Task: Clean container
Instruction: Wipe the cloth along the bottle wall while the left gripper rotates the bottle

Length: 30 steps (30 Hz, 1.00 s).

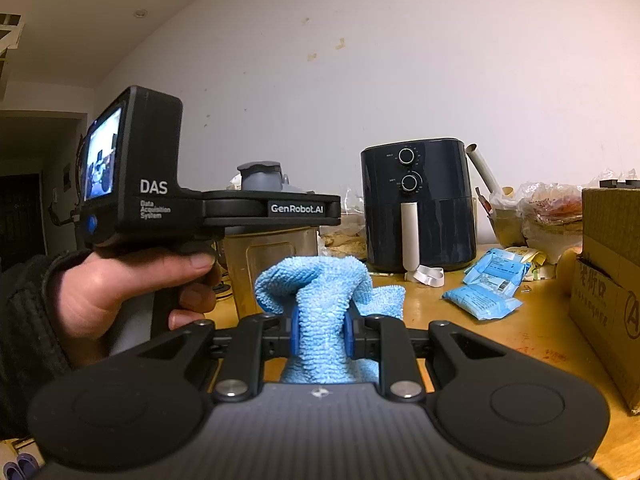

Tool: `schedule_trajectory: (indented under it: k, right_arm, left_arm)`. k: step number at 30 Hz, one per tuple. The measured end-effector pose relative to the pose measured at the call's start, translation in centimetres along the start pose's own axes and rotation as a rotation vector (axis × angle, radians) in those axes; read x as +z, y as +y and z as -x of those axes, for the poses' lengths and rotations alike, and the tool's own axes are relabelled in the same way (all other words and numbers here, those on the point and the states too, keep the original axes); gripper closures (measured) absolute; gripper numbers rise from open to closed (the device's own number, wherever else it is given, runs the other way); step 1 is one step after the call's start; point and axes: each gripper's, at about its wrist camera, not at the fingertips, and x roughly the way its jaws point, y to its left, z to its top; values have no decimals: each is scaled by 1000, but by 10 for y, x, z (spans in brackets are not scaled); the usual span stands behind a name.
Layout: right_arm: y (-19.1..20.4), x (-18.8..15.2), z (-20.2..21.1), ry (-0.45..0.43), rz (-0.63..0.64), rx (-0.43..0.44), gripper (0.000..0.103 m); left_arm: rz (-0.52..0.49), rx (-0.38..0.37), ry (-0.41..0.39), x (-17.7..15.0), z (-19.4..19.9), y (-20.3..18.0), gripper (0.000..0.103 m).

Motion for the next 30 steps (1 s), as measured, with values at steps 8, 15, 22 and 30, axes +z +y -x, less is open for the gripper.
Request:
schedule_trajectory:
  k: [8,15,22,30]
  right_arm:
    - [1,0,1,-1,0,-2,84]
    - [0,2,0,3,0,2,84]
    - [-1,3,-2,4,1,4,84]
    - [-3,5,-6,4,0,8,84]
  left_arm:
    - [-4,-12,2,0,0,1,8]
    - [-11,-47,-3,-1,0,7,8]
    - [-18,-118,-24,-4,0,17,8]
    - [-30,-235,-38,-7,-2,32,8]
